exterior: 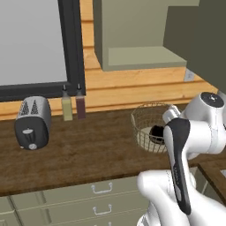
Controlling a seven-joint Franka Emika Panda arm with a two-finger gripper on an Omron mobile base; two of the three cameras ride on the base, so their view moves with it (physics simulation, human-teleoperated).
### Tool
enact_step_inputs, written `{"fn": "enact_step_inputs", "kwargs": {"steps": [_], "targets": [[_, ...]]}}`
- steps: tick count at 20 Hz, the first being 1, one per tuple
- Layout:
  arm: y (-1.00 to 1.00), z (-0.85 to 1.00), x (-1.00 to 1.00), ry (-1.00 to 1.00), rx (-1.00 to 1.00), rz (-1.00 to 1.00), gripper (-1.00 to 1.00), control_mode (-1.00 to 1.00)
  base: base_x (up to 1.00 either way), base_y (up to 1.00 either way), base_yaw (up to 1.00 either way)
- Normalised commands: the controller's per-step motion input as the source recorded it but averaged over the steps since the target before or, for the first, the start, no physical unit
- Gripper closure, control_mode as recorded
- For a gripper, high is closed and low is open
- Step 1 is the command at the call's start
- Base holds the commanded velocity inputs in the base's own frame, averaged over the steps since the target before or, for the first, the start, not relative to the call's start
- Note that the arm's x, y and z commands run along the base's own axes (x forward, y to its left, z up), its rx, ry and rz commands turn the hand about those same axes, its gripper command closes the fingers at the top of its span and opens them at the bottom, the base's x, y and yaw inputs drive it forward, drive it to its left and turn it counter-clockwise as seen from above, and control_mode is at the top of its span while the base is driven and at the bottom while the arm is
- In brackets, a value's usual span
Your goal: Open the cabinet, pick up the bread from the cabinet and place it in the basket. Then move the basket to the dining counter.
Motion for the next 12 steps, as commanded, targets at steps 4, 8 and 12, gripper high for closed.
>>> {"fn": "enact_step_inputs", "kwargs": {"steps": [4, 8, 12], "targets": [[0.00, 0.00, 0.00, 0.00, 0.00, 0.00, 1.00, 1.00, -0.71, 0.56, 0.04], [0.00, 0.00, 0.00, 0.00, 0.00, 0.00, 1.00, 1.00, -0.55, 0.94, 0.20], [0.00, 0.00, 0.00, 0.00, 0.00, 0.00, 1.00, 1.00, -0.39, 1.00, 0.45]]}}
